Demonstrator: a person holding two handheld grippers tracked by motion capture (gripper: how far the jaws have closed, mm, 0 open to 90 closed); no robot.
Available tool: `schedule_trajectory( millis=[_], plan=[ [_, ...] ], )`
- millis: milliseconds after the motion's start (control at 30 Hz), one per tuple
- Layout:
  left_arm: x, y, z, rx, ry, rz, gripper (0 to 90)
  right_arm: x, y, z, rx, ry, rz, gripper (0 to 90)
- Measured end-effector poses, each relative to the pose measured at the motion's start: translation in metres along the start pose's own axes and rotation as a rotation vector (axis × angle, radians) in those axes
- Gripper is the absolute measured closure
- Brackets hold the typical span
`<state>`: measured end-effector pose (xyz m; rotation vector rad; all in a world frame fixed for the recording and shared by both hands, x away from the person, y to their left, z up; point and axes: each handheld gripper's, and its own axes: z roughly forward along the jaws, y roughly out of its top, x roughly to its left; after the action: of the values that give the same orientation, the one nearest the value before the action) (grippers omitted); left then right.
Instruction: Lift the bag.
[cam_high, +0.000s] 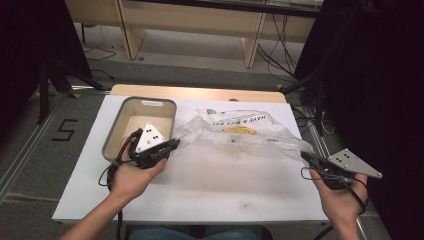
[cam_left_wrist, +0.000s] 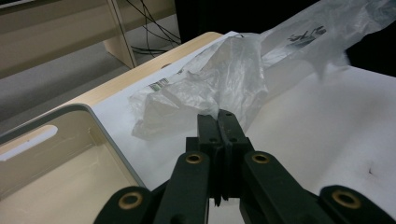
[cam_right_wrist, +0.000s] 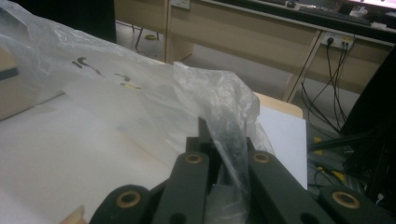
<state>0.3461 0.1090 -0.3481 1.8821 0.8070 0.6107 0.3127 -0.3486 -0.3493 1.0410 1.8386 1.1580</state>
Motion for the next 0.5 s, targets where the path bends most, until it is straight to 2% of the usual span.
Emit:
schedule_trajectory(
  millis=[500],
  plan=[
    [0.012, 0.012, -0.005, -0.052, 0.034, -0.029, 89.3, 0.002, 0.015, 0.006, -0.038, 0.017, -0.008, 90.0]
  ],
)
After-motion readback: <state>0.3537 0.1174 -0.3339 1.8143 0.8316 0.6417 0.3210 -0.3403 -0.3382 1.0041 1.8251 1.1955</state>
